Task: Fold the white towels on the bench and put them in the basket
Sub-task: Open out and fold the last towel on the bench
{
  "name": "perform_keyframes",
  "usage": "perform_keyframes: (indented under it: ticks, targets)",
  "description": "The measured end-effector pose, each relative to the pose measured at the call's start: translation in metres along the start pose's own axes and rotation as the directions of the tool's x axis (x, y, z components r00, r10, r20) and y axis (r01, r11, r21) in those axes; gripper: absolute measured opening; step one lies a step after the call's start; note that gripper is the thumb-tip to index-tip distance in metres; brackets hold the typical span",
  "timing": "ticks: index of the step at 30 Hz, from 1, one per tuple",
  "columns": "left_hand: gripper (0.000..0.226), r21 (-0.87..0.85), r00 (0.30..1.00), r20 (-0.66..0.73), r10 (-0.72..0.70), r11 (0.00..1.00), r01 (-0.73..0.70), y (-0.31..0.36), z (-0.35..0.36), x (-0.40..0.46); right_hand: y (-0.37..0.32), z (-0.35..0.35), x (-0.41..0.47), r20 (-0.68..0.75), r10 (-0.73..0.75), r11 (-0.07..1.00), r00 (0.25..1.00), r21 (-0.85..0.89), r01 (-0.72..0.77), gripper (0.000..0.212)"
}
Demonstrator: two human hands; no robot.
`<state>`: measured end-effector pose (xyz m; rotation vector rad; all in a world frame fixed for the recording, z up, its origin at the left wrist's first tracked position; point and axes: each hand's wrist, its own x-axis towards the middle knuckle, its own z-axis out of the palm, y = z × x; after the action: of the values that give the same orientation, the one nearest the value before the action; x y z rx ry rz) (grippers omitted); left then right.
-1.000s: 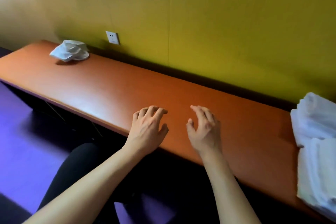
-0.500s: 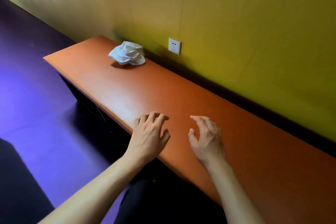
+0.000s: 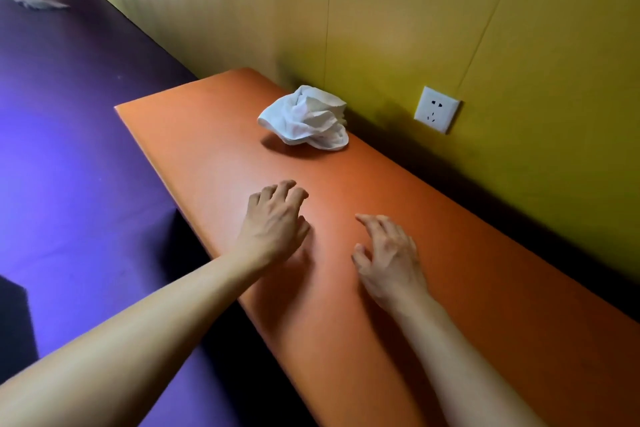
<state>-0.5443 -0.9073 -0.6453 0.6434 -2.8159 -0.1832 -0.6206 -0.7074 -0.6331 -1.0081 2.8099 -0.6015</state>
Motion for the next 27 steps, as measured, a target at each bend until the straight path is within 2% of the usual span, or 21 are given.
perform_keyframes:
  ticks: [5,8,10,14,18,22,25,27]
  targets:
    - [0.036,0.082,0.999,-0.050,-0.012,0.997,0.016,-0.029,0.048,0.080,0.008,0.033,0.065,0.024,-0.043,0.993,0.999,-0.109,0.046,0.061]
    - [0.030,0.137,0.995,-0.092,-0.028,0.990,0.040,-0.042,0.065,0.127,0.012,0.050,0.076,-0.044,-0.059,0.984,0.997,-0.169,0.051,0.056]
    - [0.033,0.165,0.996,-0.068,-0.052,0.984,0.063,-0.047,0.070,0.151,0.012,0.054,0.075,-0.078,-0.073,0.982,0.994,-0.178,0.058,0.054]
    - [0.049,0.160,0.992,0.069,-0.108,0.982,0.096,-0.044,0.073,0.174,0.014,0.056,0.075,-0.084,-0.083,0.984,0.993,-0.167,0.068,0.055]
    - [0.048,0.057,0.994,0.091,-0.065,0.997,0.060,-0.035,0.076,0.151,0.015,0.056,0.074,-0.092,-0.064,0.992,0.994,-0.114,0.054,0.055]
    - [0.046,0.006,0.994,0.104,0.030,0.999,-0.031,-0.022,0.072,0.101,0.018,0.055,0.079,-0.119,-0.032,0.997,0.992,0.062,0.040,0.049]
    - [0.046,-0.019,0.986,0.133,0.098,0.995,-0.096,-0.004,0.061,0.054,0.019,0.043,0.072,-0.042,0.023,0.972,0.999,0.235,-0.013,0.046]
    - [0.047,-0.031,0.981,0.144,0.133,0.991,-0.130,0.011,0.055,0.020,0.019,0.032,0.052,0.041,0.056,0.952,0.998,0.301,-0.066,0.052]
